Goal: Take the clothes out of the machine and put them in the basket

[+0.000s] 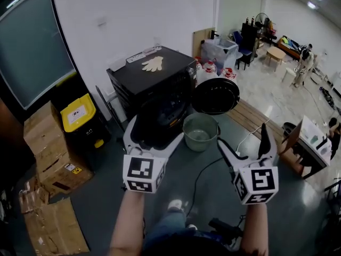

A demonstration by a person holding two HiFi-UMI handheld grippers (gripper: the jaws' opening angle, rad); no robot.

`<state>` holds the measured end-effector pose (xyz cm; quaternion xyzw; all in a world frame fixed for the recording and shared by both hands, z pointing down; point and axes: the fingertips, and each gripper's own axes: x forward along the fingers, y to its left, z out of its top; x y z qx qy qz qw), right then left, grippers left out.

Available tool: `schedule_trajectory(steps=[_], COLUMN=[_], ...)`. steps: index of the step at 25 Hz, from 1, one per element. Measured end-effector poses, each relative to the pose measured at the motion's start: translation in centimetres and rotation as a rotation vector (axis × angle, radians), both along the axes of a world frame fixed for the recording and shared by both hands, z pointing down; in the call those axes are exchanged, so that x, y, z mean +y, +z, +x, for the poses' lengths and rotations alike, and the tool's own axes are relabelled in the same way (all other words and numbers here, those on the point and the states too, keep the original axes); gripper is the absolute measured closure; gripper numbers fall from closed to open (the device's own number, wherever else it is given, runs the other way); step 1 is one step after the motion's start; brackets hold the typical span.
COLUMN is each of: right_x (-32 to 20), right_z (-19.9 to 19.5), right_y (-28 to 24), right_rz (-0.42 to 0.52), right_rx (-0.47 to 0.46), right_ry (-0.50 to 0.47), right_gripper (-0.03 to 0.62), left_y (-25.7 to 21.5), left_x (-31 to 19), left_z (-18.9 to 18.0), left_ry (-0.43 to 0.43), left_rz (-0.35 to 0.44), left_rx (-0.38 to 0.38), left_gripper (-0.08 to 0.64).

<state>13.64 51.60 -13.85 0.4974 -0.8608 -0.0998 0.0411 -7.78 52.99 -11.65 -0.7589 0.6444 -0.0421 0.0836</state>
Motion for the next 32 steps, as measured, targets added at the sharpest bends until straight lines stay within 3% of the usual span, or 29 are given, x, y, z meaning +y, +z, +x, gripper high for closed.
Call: schedule_trajectory(steps=[2, 6, 9, 12, 14, 17, 23, 32], right_x=[-0.8, -2.9, -5.0, -7.6, -9.1, -10.8, -12.3, -13.6], right_z=[-0.8, -3.3, -5.9, -7.9, -9.0, -10.4, -12.7, -12.7], right_y=[0.7, 1.2, 1.2, 1.3, 1.1, 1.3, 2.5, 3.9], right_rz=[-0.015, -0.049, -0.042, -0.032, -0.028, -0.051, -0.094, -0.111], right_rx=[0.022, -0.02, 0.009, 0.055, 0.03, -0.015, 0.018, 0.02], right_ry=[-0.007, -0.067, -0.107, -0.064, -0.039, -0.02, -0.015, 0.006], right_gripper=[0.018, 0.021, 0.026, 0.028, 0.028, 0.029, 0.034, 0.044], left_y=[0.0, -0.5, -0.2, 0.5, 0.7, 1.2, 2.3, 4.0], left_x=[-1.2, -3.9, -6.5, -9.2, -10.8, -12.6, -14.3, -15.4], left_z=[-1.3, -4.4, -6.9, -9.2, -10.3, -11.4, -13.6, -13.6], left_ry=[-0.006, -0.011, -0.015, -0.013, -0.003, 0.011, 0.014, 0.05], left_rz=[-0.008, 0.006, 0.004, -0.019, -0.025, -0.032, -0.064, -0.087], left_rx=[0.019, 0.073, 0.058, 0.04, 0.039, 0.025, 0.022, 0.055], left_gripper=[0.017, 0.018, 0.018, 0.018, 0.018, 0.018, 0.018, 0.02])
